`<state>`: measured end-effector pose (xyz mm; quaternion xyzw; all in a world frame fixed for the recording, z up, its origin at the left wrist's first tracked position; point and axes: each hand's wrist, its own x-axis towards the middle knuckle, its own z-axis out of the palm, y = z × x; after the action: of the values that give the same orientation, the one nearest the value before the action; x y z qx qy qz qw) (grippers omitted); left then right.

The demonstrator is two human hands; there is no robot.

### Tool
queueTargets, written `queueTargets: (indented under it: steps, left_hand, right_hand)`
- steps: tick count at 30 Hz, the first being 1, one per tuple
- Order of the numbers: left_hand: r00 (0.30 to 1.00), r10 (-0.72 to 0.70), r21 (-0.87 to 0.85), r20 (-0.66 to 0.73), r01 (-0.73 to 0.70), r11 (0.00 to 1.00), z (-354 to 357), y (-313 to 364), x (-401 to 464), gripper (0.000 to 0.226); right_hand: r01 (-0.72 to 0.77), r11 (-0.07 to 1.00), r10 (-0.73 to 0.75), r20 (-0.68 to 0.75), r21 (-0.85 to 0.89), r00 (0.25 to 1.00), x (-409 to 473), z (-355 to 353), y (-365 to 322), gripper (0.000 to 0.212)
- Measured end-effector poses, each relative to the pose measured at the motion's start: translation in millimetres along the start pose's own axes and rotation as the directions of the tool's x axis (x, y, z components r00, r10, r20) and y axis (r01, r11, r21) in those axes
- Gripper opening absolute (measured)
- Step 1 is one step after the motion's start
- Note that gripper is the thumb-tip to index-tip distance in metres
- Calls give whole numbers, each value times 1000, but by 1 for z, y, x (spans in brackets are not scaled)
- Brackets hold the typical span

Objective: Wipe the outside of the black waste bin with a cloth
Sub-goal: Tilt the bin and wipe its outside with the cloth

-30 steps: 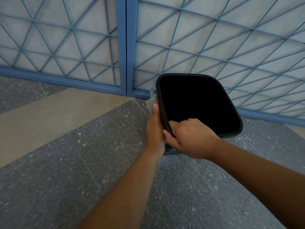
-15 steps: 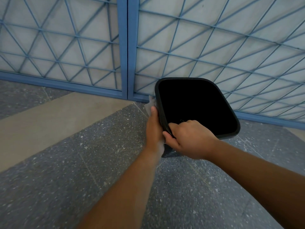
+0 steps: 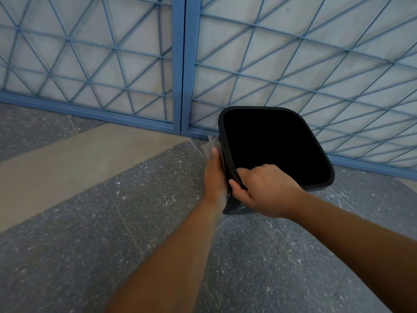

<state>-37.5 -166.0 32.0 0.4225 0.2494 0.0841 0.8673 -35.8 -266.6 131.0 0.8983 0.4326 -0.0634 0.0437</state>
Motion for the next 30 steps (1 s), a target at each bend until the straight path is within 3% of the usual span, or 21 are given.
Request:
queueTargets:
  steps: [6,11,15,18,21,24,28,30]
  left_hand:
    - [998,18,-24,59,-17,1000,7,6,-1,54]
    - [998,-62,-10,-4,62,998,8,18,12,49]
    - [997,11,-38,77,-8,999,7,6,-2,54]
    - [1000,7,14,28,-7,1000,-1,-5,2,56]
    - [999,-47,-36,5,47,998,3,5,7,53]
    - [999,21,3,41,-21,1000,4,-2,-2,53]
    - [993,-116,34,-20,117,993,2,14,9,54]
    - [993,-114,29,-15,114,993,8,26,19,50]
  right_hand:
    - [2,1000,-2,20,-4,1000,0,-3,0,35]
    - [5,1000,-5,15,-9,1000,0,-1,1,34]
    - [3,1000,-3,13,-4,1000,0,-2,0,34]
    - [8,1000,-7,15,-8,1000,0,-1,0,36]
    - [9,1000,-9,11,-14,1000,0,-1,1,36]
    - [14,1000,-14,12,-20,1000,0,-1,1,37]
    - [20,999,-20,6,-29,1000,1,-1,1,36]
    - [16,1000,-16,11,-21,1000,1,-1,1,35]
